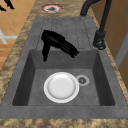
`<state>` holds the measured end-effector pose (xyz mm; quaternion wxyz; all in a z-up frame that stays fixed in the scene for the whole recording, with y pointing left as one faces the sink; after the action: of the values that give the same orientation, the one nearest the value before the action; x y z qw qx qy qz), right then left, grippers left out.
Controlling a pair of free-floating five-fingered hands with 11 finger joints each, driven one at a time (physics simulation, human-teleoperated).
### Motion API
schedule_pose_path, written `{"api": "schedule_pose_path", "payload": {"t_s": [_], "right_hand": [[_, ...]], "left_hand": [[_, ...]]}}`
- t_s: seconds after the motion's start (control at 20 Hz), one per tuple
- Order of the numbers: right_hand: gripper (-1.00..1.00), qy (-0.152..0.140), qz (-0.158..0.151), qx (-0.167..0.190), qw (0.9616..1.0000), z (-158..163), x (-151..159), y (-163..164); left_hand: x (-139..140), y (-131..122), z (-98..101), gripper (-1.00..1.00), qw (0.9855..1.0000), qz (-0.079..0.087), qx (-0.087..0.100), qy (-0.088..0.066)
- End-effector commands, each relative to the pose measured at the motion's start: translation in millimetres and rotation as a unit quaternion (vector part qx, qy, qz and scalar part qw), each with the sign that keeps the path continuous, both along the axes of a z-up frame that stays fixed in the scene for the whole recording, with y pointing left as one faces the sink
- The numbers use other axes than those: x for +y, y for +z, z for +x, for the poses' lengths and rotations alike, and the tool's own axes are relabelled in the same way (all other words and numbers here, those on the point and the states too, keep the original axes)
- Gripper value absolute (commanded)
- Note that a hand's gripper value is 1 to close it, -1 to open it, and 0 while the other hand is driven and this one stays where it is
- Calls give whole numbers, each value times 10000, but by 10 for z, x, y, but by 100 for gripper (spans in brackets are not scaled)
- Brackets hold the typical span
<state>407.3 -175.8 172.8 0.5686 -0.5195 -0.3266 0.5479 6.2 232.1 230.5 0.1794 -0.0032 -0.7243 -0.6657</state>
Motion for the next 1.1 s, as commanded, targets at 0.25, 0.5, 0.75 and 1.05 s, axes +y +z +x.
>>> {"api": "schedule_pose_path", "payload": {"t_s": [0.25,0.5,0.75,1.05], "right_hand": [[-100,56,434,47,9990,-155,-38,62],[-100,284,826,162,9960,-448,-78,187],[-100,429,1148,204,9923,-729,-118,289],[-100,604,1653,291,9840,-998,-140,307]], "left_hand": [[0,0,0,0,10000,0,0,0],[0,0,0,0,10000,0,0,0],[0,0,0,0,10000,0,0,0],[0,0,0,0,10000,0,0,0]]}}
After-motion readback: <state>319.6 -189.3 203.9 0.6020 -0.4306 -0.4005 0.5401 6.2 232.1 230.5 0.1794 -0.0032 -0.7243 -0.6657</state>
